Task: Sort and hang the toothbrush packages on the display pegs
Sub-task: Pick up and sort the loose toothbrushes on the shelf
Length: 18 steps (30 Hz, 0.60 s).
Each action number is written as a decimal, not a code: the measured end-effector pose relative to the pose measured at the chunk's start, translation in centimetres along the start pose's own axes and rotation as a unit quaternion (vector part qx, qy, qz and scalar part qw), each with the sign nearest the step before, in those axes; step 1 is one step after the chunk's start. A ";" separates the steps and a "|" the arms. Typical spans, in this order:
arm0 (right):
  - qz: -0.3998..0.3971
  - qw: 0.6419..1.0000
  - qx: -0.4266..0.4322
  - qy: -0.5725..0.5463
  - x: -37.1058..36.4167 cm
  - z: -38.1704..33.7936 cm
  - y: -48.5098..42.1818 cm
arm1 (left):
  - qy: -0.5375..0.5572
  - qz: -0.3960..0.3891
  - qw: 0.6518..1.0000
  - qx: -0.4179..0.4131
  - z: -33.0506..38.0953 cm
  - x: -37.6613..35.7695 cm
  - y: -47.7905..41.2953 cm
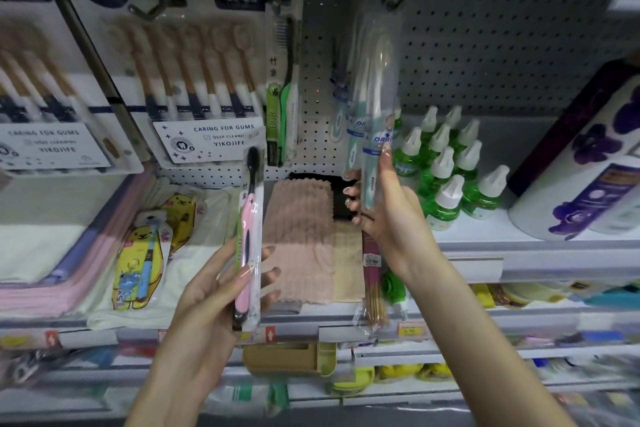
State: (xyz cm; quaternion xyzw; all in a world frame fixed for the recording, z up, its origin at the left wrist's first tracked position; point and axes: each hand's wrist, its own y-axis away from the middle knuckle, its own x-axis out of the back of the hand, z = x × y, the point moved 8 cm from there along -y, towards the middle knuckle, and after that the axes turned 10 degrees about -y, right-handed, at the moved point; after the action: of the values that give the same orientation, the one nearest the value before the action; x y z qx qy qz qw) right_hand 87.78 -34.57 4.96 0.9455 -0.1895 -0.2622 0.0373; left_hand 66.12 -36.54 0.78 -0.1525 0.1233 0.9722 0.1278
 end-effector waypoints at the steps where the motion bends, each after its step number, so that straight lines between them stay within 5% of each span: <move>1: -0.003 1.000 0.008 0.003 0.0 -0.1 0.1 | -0.003 -0.004 1.000 0.001 0.0 -0.1 -0.1; 18: -0.011 0.999 0.036 -0.016 -0.4 0.3 -0.4 | 0.054 -0.040 0.998 0.013 -0.7 -1.2 -0.6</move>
State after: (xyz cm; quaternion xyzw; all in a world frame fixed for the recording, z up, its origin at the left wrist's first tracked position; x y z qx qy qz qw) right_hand 87.43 -34.02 4.81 0.9438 -0.1895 -0.2708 -0.0028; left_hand 67.57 -36.39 0.37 -0.2079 0.1364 0.9550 0.1617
